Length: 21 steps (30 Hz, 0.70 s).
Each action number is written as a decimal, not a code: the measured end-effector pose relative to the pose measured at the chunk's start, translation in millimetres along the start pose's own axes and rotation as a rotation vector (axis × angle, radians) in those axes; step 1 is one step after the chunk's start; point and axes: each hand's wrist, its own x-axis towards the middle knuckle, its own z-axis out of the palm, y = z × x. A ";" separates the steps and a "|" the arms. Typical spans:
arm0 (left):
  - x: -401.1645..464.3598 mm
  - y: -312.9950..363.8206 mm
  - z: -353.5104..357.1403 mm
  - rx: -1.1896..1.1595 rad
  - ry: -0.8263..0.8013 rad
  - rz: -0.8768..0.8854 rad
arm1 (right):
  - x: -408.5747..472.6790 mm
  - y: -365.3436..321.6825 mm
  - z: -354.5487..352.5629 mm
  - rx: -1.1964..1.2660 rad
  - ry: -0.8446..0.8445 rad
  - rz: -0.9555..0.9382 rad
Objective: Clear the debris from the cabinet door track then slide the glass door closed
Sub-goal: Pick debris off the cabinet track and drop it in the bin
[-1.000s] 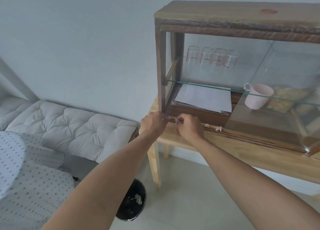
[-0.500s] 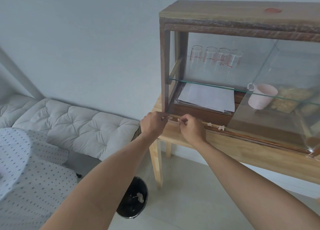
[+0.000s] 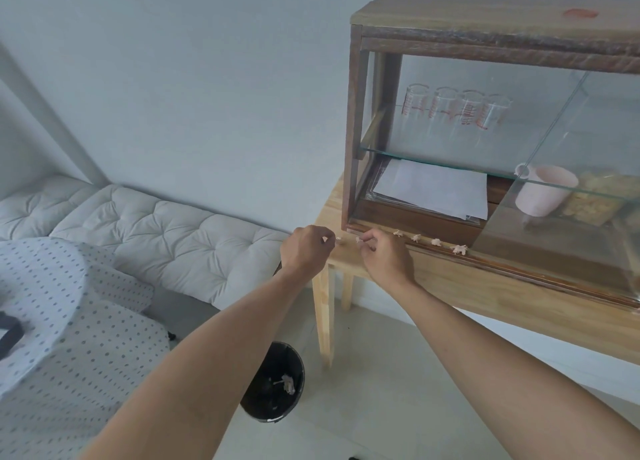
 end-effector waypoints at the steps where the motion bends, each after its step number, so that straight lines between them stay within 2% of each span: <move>1: -0.5 -1.6 0.9 0.001 -0.004 -0.002 | -1.1 -0.4 0.1 -0.001 -0.001 -0.003; 14: 7.0 9.0 19.9 0.041 -0.052 -0.004 | 2.8 10.8 -3.5 -0.025 0.011 0.016; 21: 12.3 19.8 29.2 0.050 0.015 -0.003 | 7.3 19.5 -5.2 0.006 -0.015 0.000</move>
